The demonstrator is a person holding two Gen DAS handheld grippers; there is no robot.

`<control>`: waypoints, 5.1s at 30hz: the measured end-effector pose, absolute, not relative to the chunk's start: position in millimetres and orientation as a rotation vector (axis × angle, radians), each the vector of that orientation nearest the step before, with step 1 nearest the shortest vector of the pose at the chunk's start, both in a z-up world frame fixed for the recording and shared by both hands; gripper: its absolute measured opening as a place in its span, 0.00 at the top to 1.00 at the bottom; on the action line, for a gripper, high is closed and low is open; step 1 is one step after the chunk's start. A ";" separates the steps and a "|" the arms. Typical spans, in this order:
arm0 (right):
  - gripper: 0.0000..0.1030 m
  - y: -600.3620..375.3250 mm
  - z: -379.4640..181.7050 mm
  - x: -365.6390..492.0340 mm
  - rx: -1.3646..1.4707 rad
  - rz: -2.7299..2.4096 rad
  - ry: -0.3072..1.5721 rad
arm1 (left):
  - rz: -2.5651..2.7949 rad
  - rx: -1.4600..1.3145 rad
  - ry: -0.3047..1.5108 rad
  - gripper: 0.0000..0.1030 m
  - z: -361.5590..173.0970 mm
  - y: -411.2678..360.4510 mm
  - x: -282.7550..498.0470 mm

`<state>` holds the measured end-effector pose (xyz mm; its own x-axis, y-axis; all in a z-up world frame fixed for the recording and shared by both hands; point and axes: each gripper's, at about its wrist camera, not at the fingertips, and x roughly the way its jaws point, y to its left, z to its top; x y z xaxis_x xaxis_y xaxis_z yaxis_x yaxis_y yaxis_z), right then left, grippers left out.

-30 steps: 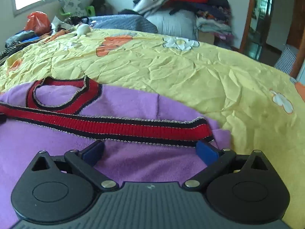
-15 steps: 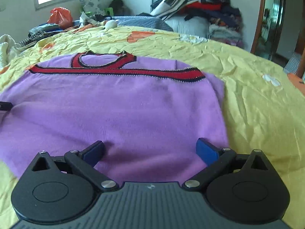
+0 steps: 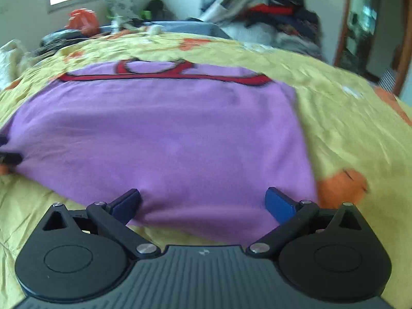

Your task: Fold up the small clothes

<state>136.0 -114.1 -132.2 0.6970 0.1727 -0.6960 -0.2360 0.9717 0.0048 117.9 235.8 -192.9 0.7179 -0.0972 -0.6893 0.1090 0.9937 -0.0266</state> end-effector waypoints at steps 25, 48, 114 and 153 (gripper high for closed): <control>0.00 -67.8 -131.9 261.6 -0.054 0.150 0.727 | -0.046 -0.017 0.726 0.00 -196.1 247.2 260.6; 0.00 -58.4 -118.9 234.0 -0.123 0.132 0.730 | -0.101 -0.023 0.711 0.00 -186.4 273.3 242.4; 0.95 274.7 -185.4 54.5 -1.100 0.497 0.273 | -0.494 -0.921 0.989 0.85 -243.5 432.1 368.0; 0.96 -27.1 -98.5 136.6 0.277 0.299 0.516 | -0.480 -0.782 0.990 0.91 -175.2 226.7 413.4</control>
<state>136.6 -27.1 -98.5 0.8285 0.3468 -0.4397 -0.2087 0.9198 0.3322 413.4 226.7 -175.2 0.4816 -0.6785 -0.5547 0.0151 0.6393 -0.7688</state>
